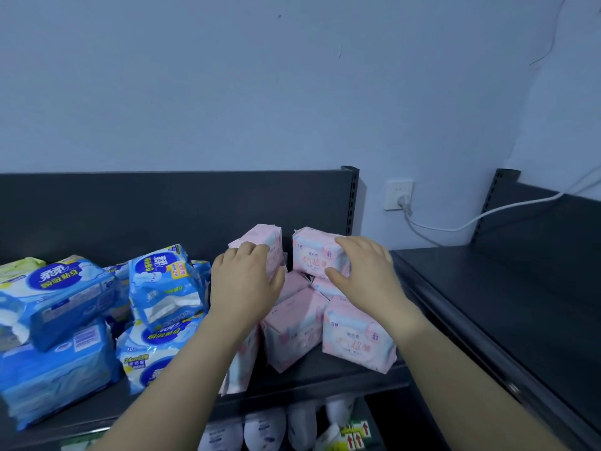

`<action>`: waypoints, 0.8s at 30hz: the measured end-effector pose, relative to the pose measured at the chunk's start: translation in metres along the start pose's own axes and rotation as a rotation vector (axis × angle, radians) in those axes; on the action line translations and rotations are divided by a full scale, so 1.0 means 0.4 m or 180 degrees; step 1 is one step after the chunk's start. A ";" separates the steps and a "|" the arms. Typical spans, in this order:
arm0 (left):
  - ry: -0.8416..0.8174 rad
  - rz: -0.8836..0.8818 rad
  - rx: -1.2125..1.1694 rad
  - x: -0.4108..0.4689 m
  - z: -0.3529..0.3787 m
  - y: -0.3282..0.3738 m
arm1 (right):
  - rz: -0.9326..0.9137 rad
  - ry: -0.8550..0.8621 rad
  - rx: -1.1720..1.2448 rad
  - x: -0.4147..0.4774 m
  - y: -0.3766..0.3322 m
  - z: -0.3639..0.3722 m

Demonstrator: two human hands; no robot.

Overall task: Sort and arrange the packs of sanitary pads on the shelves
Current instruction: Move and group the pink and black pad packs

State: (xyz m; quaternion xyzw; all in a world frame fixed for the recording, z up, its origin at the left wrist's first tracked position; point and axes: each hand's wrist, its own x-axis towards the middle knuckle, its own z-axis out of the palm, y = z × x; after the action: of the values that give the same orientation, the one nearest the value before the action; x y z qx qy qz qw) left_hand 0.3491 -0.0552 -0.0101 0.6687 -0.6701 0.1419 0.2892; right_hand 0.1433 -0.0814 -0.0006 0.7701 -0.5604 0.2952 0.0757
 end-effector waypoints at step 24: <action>0.0022 -0.1015 0.0222 -0.535 -0.283 -0.193 | -0.0858 -0.0549 0.1287 -0.343 -0.392 0.025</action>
State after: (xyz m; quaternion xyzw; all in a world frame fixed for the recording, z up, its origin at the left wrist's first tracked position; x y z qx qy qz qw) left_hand 0.4336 0.1792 -0.0591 0.7758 -0.5491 0.1197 0.2869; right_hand 0.2623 0.0831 -0.0494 0.8597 -0.3867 0.3217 -0.0891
